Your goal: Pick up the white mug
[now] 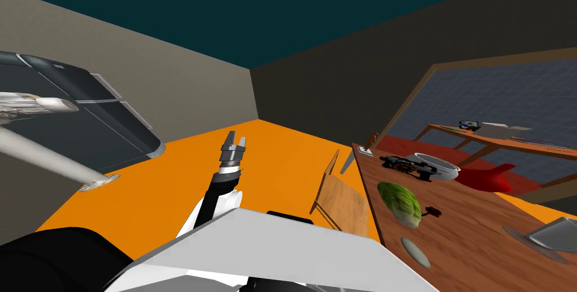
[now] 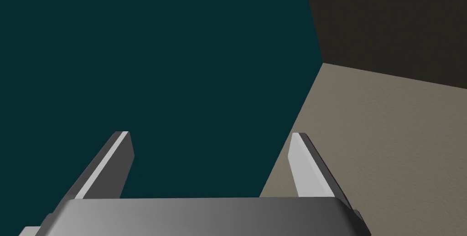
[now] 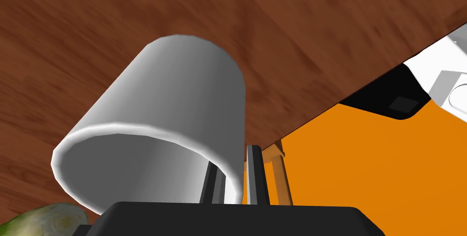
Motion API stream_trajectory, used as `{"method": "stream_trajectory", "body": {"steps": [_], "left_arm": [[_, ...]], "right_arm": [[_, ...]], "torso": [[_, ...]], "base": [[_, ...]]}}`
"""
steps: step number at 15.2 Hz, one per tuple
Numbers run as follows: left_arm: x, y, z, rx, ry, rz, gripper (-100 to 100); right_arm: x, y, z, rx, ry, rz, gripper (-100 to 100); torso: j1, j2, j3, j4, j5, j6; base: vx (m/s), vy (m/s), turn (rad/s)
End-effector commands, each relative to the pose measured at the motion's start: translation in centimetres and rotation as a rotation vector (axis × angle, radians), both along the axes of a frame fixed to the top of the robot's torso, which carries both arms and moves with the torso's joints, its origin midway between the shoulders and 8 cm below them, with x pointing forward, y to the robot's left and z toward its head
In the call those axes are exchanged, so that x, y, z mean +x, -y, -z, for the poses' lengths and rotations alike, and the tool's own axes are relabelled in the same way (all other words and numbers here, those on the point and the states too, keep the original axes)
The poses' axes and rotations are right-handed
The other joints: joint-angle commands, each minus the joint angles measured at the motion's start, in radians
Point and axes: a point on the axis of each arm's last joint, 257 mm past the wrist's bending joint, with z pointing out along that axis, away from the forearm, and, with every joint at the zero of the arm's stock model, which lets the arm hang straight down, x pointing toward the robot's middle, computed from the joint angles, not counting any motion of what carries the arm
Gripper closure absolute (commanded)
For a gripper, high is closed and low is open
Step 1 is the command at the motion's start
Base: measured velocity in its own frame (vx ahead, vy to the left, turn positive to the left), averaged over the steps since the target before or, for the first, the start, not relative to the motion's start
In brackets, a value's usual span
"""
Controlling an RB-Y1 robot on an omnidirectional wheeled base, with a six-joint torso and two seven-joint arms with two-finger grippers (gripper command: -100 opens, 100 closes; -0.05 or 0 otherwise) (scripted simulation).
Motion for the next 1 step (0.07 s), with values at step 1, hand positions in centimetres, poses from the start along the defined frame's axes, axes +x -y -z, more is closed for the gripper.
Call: {"method": "stream_trajectory", "body": {"steps": [1], "left_arm": [[0.00,0.00,0.00,0.000,0.000,0.000,0]], "right_arm": [[0.00,0.00,0.00,0.000,0.000,0.000,100]], "torso": [[0.000,0.000,0.000,0.000,0.000,0.000]], "base": [[0.005,0.008,-0.016]]}}
